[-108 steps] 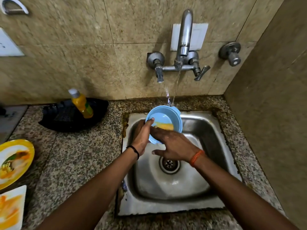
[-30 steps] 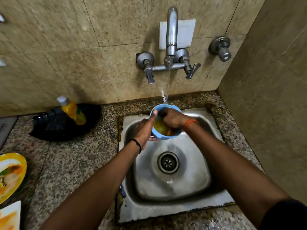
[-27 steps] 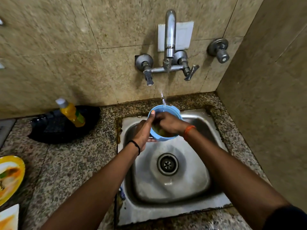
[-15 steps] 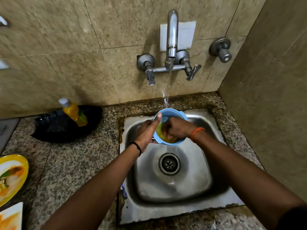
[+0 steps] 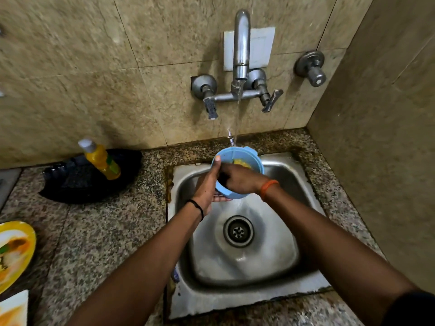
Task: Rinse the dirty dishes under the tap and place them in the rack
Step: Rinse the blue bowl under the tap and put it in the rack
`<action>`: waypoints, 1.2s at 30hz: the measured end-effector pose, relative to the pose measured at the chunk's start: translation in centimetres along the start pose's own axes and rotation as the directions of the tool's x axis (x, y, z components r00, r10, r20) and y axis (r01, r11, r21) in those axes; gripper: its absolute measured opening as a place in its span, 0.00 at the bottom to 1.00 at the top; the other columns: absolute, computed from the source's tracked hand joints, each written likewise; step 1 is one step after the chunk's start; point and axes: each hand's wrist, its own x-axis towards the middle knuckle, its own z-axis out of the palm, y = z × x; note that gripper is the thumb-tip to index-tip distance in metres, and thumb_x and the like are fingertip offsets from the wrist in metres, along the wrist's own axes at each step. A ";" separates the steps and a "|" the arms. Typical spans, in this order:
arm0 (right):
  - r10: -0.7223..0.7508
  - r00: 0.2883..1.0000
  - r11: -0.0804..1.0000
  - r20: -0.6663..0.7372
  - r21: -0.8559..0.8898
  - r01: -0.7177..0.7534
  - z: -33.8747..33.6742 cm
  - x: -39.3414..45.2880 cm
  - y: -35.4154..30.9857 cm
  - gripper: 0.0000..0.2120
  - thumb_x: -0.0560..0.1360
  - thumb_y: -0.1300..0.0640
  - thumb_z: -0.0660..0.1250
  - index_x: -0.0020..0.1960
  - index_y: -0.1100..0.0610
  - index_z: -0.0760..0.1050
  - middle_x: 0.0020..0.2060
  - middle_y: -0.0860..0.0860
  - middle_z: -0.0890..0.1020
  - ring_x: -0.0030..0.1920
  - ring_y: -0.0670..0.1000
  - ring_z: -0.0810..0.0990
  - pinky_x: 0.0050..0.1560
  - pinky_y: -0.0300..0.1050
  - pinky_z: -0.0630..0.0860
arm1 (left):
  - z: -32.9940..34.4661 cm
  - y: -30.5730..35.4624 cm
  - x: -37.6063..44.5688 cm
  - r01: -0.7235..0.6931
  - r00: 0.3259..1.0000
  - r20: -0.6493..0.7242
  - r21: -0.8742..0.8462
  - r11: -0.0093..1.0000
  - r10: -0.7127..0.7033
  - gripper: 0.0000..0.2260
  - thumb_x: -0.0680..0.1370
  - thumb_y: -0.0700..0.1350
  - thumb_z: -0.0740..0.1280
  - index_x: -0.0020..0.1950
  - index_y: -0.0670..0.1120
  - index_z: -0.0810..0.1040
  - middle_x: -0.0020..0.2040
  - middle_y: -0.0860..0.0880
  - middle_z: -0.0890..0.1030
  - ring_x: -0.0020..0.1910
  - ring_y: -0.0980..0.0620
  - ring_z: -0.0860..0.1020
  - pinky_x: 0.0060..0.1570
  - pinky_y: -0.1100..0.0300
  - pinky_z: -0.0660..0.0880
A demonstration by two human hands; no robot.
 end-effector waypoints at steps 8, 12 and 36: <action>0.027 0.997 0.999 -0.074 -0.037 -0.029 0.0 0.4 0.1 0.11 0.78 0.56 0.58 0.54 0.59 0.75 0.55 0.59 0.80 0.53 0.59 0.78 0.53 0.52 0.74 | 0.1 -0.1 0.2 -0.012 1.000 -0.007 -0.008 1.000 0.012 0.25 0.72 0.71 0.59 0.54 0.53 0.80 0.51 0.48 0.85 0.48 0.49 0.84 0.43 0.48 0.82; 0.111 0.982 0.980 0.151 -0.178 -0.084 -0.8 -0.2 0.4 0.13 0.78 0.58 0.59 0.59 0.61 0.76 0.59 0.58 0.80 0.59 0.57 0.77 0.56 0.44 0.69 | -0.5 0.3 0.2 -0.018 1.000 0.009 0.039 0.999 0.018 0.23 0.74 0.70 0.58 0.52 0.53 0.80 0.50 0.47 0.85 0.49 0.48 0.83 0.48 0.45 0.81; 0.386 0.890 0.167 -0.241 0.968 0.190 2.8 -0.7 3.7 0.14 0.78 0.56 0.65 0.59 0.63 0.76 0.54 0.63 0.82 0.51 0.57 0.80 0.53 0.58 0.78 | 0.0 4.2 3.3 -0.304 0.920 0.001 0.634 0.711 0.392 0.32 0.69 0.73 0.59 0.65 0.55 0.72 0.60 0.44 0.76 0.54 0.47 0.76 0.55 0.52 0.75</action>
